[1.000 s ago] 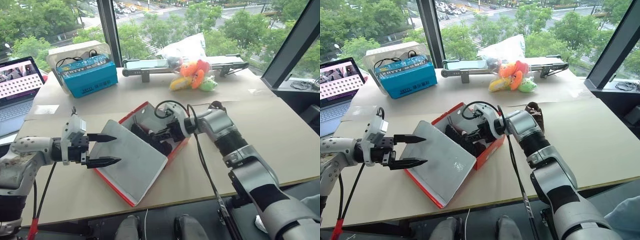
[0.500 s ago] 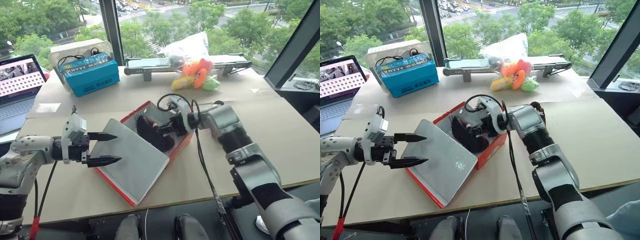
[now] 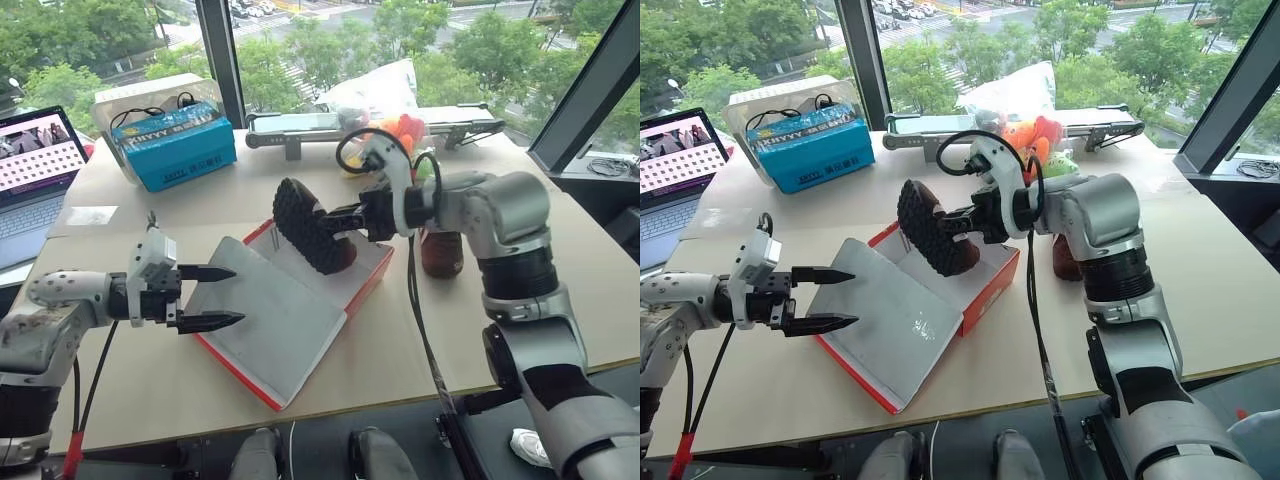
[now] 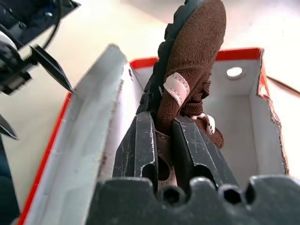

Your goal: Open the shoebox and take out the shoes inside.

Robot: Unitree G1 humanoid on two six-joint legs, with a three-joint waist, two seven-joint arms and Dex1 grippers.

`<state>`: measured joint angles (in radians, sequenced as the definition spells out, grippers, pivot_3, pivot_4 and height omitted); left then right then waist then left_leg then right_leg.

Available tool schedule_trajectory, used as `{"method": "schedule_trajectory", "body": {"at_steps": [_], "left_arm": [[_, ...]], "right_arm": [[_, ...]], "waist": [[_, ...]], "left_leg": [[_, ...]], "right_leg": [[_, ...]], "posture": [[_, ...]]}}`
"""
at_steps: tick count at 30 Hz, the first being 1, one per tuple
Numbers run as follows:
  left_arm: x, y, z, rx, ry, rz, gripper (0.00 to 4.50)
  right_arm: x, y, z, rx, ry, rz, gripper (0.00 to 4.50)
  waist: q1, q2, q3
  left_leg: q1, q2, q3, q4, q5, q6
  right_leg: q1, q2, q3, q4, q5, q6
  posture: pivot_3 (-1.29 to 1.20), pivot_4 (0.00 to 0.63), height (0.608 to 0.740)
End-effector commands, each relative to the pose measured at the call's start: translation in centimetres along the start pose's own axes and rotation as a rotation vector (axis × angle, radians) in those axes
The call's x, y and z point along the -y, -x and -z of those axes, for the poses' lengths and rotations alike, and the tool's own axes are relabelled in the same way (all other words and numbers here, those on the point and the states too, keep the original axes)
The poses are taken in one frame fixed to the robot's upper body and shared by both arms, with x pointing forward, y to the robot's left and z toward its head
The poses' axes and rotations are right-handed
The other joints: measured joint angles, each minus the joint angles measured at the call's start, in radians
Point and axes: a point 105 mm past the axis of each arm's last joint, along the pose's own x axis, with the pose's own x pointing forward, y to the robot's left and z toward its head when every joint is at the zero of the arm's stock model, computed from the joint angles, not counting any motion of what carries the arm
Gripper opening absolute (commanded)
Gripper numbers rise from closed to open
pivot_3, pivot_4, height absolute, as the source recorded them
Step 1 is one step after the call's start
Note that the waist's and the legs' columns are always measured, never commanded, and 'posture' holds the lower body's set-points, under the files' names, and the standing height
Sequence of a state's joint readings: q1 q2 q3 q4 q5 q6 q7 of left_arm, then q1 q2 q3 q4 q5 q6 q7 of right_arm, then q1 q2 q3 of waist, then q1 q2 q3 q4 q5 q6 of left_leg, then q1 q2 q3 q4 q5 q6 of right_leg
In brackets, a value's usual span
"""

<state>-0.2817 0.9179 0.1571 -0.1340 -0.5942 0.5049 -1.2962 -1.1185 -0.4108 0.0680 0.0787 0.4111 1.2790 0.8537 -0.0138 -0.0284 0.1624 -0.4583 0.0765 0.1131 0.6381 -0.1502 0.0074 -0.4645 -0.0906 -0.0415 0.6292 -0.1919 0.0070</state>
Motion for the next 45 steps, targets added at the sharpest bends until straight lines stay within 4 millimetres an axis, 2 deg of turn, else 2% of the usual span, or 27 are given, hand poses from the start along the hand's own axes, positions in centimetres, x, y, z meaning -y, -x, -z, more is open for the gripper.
{"method": "schedule_trajectory", "body": {"at_steps": [1,4,6,7,8,10,11,12,13,14,16,20,22,24,26,29,32,39,42,45], "left_arm": [[-0.1,0.2,-0.9,0.015,-0.037,0.003,4.5],[-0.2,0.2,-0.8,0.013,-0.041,-0.002,4.5],[-0.1,0.2,-0.8,0.013,-0.041,-0.003,4.5],[-0.1,0.2,-0.8,0.013,-0.04,-0.003,4.5],[-0.1,0.3,-0.8,0.012,-0.04,-0.003,4.5],[-0.1,0.3,-0.8,0.012,-0.04,-0.004,4.5],[-0.1,0.3,-0.8,0.011,-0.04,-0.004,4.5],[-0.1,0.3,-0.9,0.012,-0.039,-0.003,4.5],[-0.1,0.3,-0.9,0.013,-0.039,-0.001,4.5],[0.0,0.3,-0.9,0.014,-0.039,0.0,4.5],[0.0,0.2,-0.9,0.015,-0.039,0.003,4.5],[0.0,0.2,-1.0,0.015,-0.037,0.005,4.5],[0.0,0.2,-1.0,0.014,-0.037,0.006,4.5],[0.0,0.1,-1.0,0.014,-0.037,0.006,4.5],[0.0,0.1,-1.0,0.016,-0.037,0.006,4.5],[0.1,0.0,-0.9,0.015,-0.035,0.006,4.5],[0.1,0.0,-0.9,0.015,-0.035,0.005,4.5],[0.2,0.1,-0.9,0.015,-0.036,-0.004,4.5],[0.2,0.2,-0.9,0.013,-0.036,-0.007,4.5],[0.2,0.2,-0.9,0.013,-0.035,-0.007,4.5]], "right_arm": [[2.3,4.4,-4.6,0.179,0.052,0.2,0.21],[7.1,8.8,-5.0,0.198,0.073,0.525,0.21],[9.1,10.7,-4.4,0.155,0.114,0.682,0.21],[11.2,12.8,-3.1,0.08,0.15,0.85,0.21],[12.5,14.3,-2.3,0.024,0.179,0.959,0.21],[14.3,16.9,-0.7,-0.081,0.239,1.125,0.21],[14.6,17.3,-0.4,-0.109,0.258,1.156,0.21],[15.5,18.4,1.2,-0.205,0.283,1.232,0.21],[16.8,19.7,4.1,-0.377,0.33,1.321,0.21],[17.5,20.7,6.1,-0.5,0.37,1.37,0.21],[18.3,21.4,8.7,-0.616,0.394,1.397,0.21],[19.5,21.0,11.7,-0.682,0.388,1.383,0.21],[19.9,19.4,12.5,-0.668,0.376,1.339,0.21],[20.1,17.4,12.4,-0.633,0.375,1.296,0.21],[20.2,16.3,12.0,-0.608,0.377,1.276,0.21],[20.1,13.8,10.7,-0.523,0.357,1.228,0.21],[20.0,12.4,10.3,-0.495,0.335,1.2,0.21],[19.4,9.2,12.1,-0.348,0.078,1.078,0.21],[19.1,8.4,12.6,-0.303,0.006,1.045,0.21],[18.6,7.2,11.8,-0.215,-0.066,0.987,1.12]], "waist": [[0.001,0.0,0.0],[0.008,0.0,0.0],[0.014,0.0,0.0],[0.013,0.0,0.0],[0.012,0.0,0.0],[0.011,0.0,0.0],[0.009,0.0,0.0],[0.006,0.001,0.001],[0.003,0.002,0.001],[0.0,0.002,0.001],[-0.001,0.002,0.001],[-0.02,0.003,0.002],[-0.035,0.003,0.002],[-0.041,0.002,0.003],[-0.048,0.002,0.003],[-0.057,0.002,0.003],[-0.061,0.002,0.003],[-0.06,0.0,0.002],[-0.059,0.0,0.002],[-0.06,0.0,0.002]], "left_leg": [[0.0,0.0,0.0,0.0,0.0,0.0],[0.0,-0.001,0.0,0.0,0.0,0.0],[0.0,-0.002,0.0,0.0,0.0,0.0],[0.0,-0.002,0.0,0.0,0.0,0.0],[-0.001,-0.002,0.001,0.0,0.0,-0.001],[-0.001,-0.002,0.001,0.0,0.0,0.0],[-0.001,-0.002,0.001,0.0,0.0,0.0],[-0.001,-0.002,0.001,0.0,0.0,0.0],[-0.001,-0.002,0.001,-0.001,0.0,0.0],[-0.001,-0.002,0.001,-0.001,0.001,0.002],[-0.001,-0.001,0.0,-0.001,0.004,0.007],[-0.001,-0.002,0.001,-0.001,0.004,0.007],[0.001,-0.003,0.0,0.0,0.005,0.008],[0.005,-0.003,-0.001,0.0,0.005,0.008],[0.007,-0.003,-0.001,0.0,0.004,0.007],[0.008,-0.003,-0.001,0.0,0.003,0.005],[0.008,-0.003,-0.001,0.0,0.004,0.007],[0.01,-0.003,0.0,0.0,0.004,0.007],[0.011,-0.003,0.0,0.0,0.004,0.006],[0.011,-0.003,0.0,0.0,0.003,0.005]], "right_leg": [[0.0,0.0,0.0,0.0,0.0,-0.001],[0.0,-0.001,0.0,-0.001,-0.002,-0.004],[0.001,-0.002,0.0,-0.003,-0.002,-0.004],[0.001,-0.002,0.0,-0.003,-0.003,-0.004],[0.001,-0.003,0.0,-0.004,-0.003,-0.004],[0.001,-0.002,0.0,-0.004,-0.003,-0.004],[0.0,-0.002,0.0,-0.004,-0.003,-0.004],[0.0,-0.002,0.001,-0.004,-0.003,-0.004],[0.0,-0.002,0.001,-0.004,-0.003,-0.004],[0.0,-0.002,0.001,-0.004,-0.003,-0.004],[0.0,0.0,0.001,-0.003,-0.003,-0.004],[0.0,0.0,0.003,-0.003,-0.002,-0.002],[0.0,0.0,0.004,-0.002,0.001,0.003],[0.004,0.0,0.005,-0.002,0.001,0.004],[0.007,0.0,0.005,-0.002,0.001,0.002],[0.007,0.0,0.005,-0.001,-0.001,0.0],[0.007,0.001,0.006,0.0,0.001,0.002],[0.008,0.001,0.006,0.0,0.002,0.004],[0.008,0.001,0.007,0.001,0.002,0.003],[0.008,0.001,0.007,0.001,0.002,0.003]], "posture": [[0.0,0.15,0.736],[0.0,0.15,0.736],[0.0,0.15,0.736],[0.0,0.15,0.736],[0.0,0.15,0.736],[0.0,0.15,0.736],[0.0,0.15,0.736],[0.0,0.15,0.736],[0.0,0.15,0.736],[0.0,0.15,0.736],[0.0,0.15,0.736],[0.0,0.15,0.736],[0.0,0.15,0.736],[0.0,0.15,0.736],[0.0,0.15,0.736],[0.0,0.15,0.736],[0.0,0.15,0.736],[0.0,0.15,0.736],[0.0,0.15,0.736],[0.0,0.15,0.736]]}}
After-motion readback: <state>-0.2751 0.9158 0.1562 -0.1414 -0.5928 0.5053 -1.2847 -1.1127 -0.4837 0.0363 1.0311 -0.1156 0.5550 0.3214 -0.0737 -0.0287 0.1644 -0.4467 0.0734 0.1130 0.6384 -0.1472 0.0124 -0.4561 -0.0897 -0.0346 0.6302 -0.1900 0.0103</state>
